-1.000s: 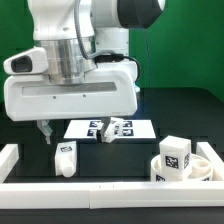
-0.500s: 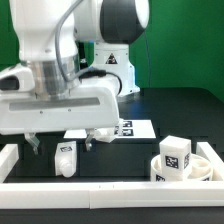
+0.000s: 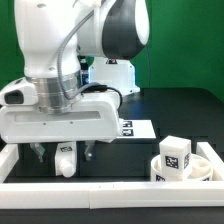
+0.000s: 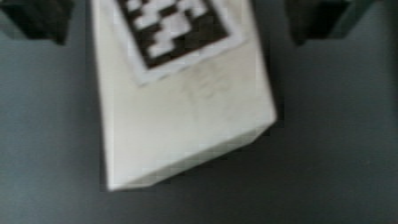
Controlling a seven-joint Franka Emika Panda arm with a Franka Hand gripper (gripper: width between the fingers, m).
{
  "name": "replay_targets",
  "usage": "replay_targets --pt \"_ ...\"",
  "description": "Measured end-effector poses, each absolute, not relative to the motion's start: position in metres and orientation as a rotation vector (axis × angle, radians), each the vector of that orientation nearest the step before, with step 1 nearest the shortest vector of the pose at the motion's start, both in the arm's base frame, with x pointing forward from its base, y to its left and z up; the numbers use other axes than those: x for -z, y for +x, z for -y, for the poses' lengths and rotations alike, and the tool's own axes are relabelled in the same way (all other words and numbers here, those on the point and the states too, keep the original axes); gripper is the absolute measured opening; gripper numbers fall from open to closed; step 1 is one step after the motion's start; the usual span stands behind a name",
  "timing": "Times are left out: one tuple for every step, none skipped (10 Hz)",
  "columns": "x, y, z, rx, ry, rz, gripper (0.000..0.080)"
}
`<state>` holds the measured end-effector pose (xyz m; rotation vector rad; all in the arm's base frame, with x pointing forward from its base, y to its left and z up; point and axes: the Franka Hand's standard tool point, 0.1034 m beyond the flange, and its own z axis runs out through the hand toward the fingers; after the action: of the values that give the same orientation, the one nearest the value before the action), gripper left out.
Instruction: Assemble stool
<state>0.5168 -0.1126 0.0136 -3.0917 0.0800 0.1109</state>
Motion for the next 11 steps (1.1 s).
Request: replay_targets --pt "-0.013 0.516 0.113 -0.112 -3.093 -0.024 0.0323" --pt "-0.013 0.516 0.114 -0.111 -3.093 0.077 0.0323" --pt "-0.014 0.517 0.114 -0.109 -3.087 0.192 0.0321" --pt "-0.02 0.518 0.103 -0.128 -3.058 0.447 0.0321" --pt "-0.026 0.519 0.097 -0.124 -3.02 0.681 0.0321" --pt "-0.026 0.517 0.096 -0.116 -2.993 0.818 0.0321" --pt "-0.025 0.516 0.099 -0.122 -2.97 0.894 0.0321" --pt "-0.024 0.515 0.101 -0.126 -2.945 0.978 0.0321" --pt "-0.024 0.515 0.101 -0.127 -2.921 1.045 0.0321" --pt "-0.025 0.514 0.104 -0.129 -2.823 1.283 0.0321" --pt "-0.027 0.513 0.105 -0.117 -2.679 1.544 0.0321"
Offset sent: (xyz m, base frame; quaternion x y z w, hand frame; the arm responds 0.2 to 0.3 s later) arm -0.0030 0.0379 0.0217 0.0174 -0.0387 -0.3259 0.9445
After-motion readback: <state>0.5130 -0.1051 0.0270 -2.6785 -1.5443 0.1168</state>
